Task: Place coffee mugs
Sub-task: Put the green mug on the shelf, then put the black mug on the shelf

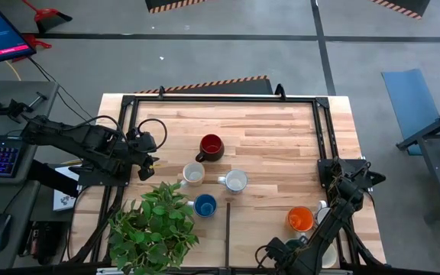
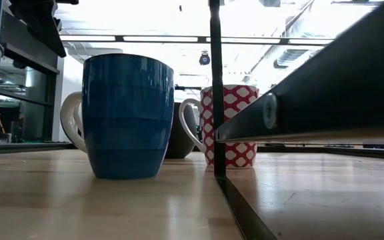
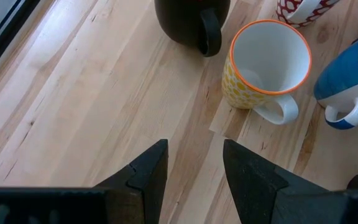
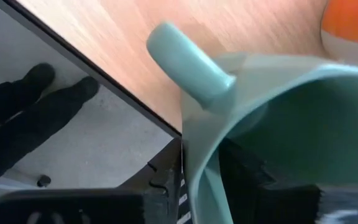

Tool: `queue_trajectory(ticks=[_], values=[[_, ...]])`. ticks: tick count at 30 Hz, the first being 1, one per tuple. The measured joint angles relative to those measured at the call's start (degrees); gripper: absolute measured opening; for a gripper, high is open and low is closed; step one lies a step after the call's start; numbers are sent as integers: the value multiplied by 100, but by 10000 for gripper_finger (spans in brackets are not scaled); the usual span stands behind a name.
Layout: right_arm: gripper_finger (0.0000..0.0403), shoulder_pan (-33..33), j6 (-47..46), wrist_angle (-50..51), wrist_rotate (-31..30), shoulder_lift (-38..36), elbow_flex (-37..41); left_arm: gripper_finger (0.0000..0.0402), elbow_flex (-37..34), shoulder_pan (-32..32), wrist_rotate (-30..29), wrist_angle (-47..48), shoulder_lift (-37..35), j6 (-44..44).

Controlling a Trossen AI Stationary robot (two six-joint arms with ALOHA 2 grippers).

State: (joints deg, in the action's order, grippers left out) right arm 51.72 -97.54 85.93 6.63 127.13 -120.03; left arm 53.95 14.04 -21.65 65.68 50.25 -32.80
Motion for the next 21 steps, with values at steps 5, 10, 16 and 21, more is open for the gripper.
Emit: queue_trajectory(ticks=[5,10,16,21], values=[[100,0,41,-3,11,-2,-185,145,0,-1,0,-1,0,0],[103,2,29,267,-214,-2,-564,145,0,0,0,0,0,0],[103,2,48,406,-305,-4,-961,145,0,1,0,1,-1,0],[103,2,-11,411,-414,-4,-1142,145,0,-1,0,1,-1,0]])
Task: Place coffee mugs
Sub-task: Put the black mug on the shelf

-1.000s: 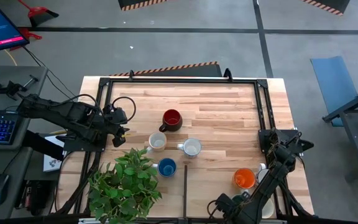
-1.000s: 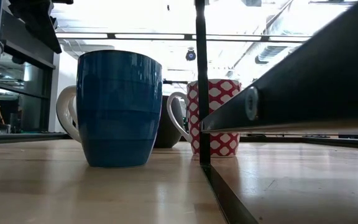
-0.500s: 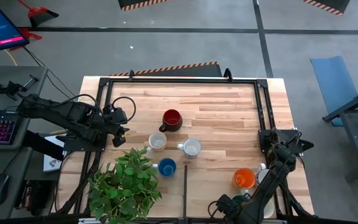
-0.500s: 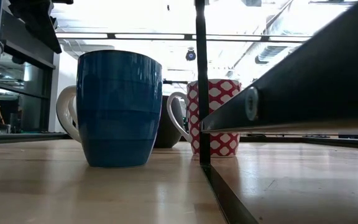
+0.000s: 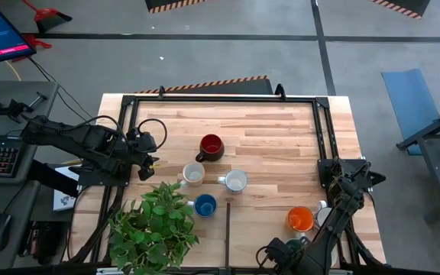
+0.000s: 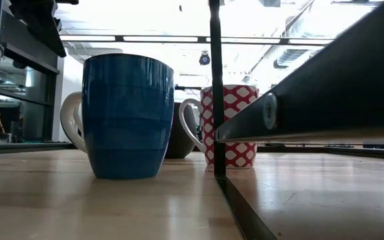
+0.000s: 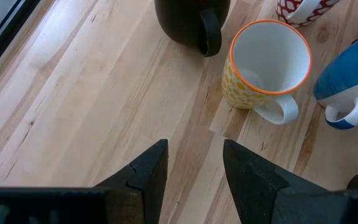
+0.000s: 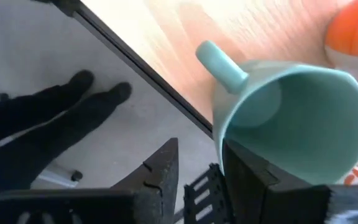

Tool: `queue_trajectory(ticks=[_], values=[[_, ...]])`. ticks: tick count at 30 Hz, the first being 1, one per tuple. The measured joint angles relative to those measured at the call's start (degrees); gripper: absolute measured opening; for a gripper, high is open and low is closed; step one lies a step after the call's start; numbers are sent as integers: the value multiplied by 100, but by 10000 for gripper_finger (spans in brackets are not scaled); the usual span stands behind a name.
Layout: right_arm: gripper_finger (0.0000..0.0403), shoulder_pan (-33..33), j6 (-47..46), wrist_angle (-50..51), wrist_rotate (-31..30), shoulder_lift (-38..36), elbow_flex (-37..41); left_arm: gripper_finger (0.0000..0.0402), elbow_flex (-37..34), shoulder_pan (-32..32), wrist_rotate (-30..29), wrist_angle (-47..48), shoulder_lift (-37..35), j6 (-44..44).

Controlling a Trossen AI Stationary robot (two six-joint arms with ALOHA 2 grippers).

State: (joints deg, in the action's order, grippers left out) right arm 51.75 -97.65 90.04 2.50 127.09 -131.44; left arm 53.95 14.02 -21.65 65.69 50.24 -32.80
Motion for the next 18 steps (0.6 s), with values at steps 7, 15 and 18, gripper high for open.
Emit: queue_trajectory(ticks=[7,15,18], values=[[103,-108,14,-7,-626,0,-222,145,0,0,0,0,0,0],[103,-898,1071,-5,-2672,0,-279,145,0,1,0,-1,0,-13],[103,-1391,1645,-5,-3267,-2,-279,145,0,1,0,-1,0,-13]])
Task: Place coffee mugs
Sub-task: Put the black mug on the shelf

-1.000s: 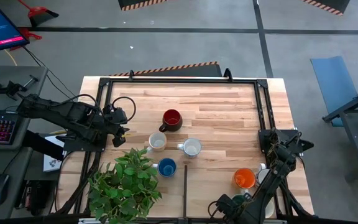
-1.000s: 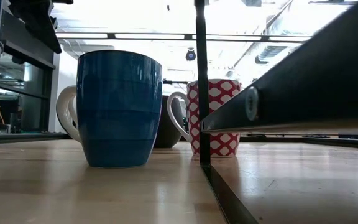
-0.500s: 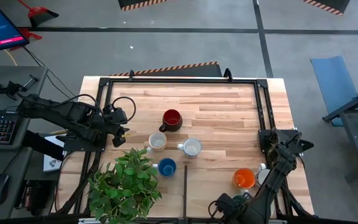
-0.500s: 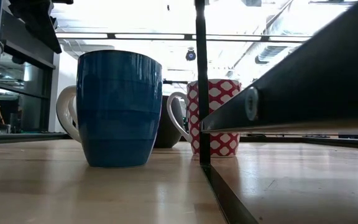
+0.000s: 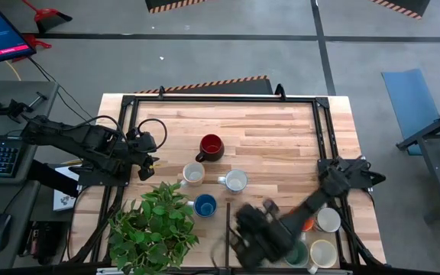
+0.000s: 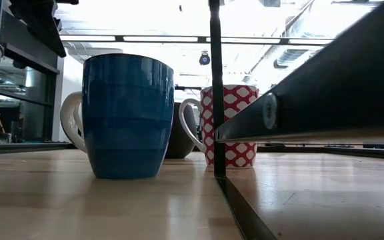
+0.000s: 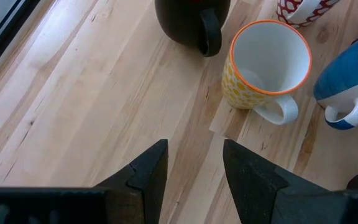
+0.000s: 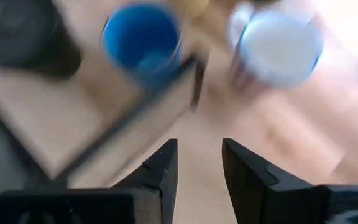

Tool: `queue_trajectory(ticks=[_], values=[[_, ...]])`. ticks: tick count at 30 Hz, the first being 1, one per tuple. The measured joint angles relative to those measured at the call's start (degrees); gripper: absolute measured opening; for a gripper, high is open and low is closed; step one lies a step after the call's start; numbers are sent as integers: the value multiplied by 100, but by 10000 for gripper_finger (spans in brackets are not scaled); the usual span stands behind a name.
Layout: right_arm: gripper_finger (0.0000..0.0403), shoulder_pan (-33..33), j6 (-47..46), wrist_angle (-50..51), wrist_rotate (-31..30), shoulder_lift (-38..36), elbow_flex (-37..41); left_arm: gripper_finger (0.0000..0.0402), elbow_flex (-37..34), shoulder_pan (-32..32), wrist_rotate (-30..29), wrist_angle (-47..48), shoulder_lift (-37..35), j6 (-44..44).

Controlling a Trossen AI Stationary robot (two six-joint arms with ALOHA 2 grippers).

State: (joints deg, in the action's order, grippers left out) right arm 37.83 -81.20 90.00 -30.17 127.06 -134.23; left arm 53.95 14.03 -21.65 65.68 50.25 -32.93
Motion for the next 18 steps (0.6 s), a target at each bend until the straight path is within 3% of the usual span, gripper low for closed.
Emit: queue_trajectory(ticks=[5,15,18], values=[[103,-715,1085,2,-89,-135,7,145,0,-1,0,1,-1,16],[103,-1557,2772,4,-1587,-1077,7,145,0,-48,-412,-1,-1,164],[103,-1822,3199,4,-1658,-1258,4,145,0,-133,-571,-46,35,36]])
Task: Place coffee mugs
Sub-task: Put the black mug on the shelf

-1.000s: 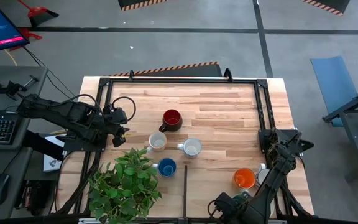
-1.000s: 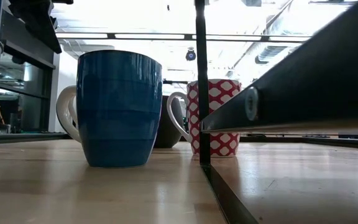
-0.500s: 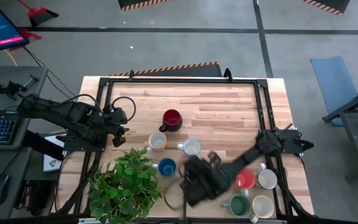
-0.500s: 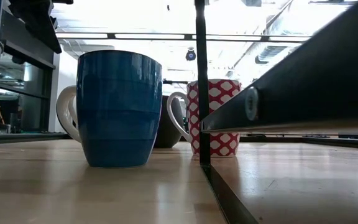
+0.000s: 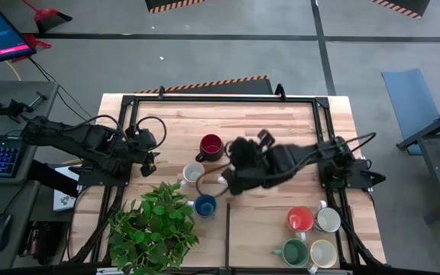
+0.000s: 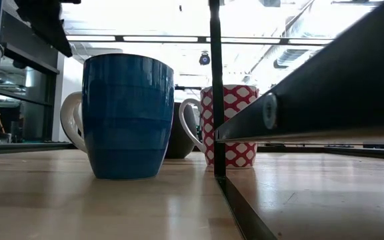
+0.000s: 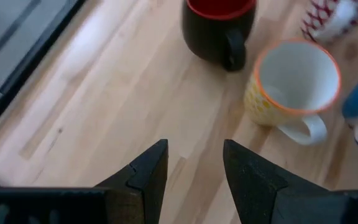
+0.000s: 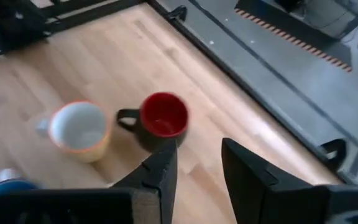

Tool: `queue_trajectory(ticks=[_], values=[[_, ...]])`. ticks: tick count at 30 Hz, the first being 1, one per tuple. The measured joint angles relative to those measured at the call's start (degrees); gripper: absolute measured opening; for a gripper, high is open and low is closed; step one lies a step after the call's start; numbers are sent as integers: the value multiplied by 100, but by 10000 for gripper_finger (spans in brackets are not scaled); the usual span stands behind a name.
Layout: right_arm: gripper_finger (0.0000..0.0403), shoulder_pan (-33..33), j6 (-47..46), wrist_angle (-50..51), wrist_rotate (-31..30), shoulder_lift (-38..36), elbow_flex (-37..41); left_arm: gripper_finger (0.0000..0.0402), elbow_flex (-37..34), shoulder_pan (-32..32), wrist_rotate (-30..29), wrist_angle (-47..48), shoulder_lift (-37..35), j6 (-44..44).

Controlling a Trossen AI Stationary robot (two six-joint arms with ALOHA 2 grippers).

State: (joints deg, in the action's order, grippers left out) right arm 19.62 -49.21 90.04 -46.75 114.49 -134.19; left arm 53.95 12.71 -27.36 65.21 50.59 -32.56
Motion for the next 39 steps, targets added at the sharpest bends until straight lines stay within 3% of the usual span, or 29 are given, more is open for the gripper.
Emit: queue_trajectory(ticks=[8,14,25,35,39], values=[[103,-668,805,-12,102,-79,343,145,4,-428,-103,-843,490,357],[103,-1368,1076,-121,1061,-211,1148,145,89,-713,-129,-938,632,718],[103,-2195,3455,-2890,3223,-213,1513,145,173,-782,-67,-874,-267,1206],[103,-2391,4469,-3078,4273,410,1513,145,170,-782,-21,-114,-976,394],[103,-2387,4625,-3149,4423,745,1517,145,170,-782,-21,-116,-1047,320]])
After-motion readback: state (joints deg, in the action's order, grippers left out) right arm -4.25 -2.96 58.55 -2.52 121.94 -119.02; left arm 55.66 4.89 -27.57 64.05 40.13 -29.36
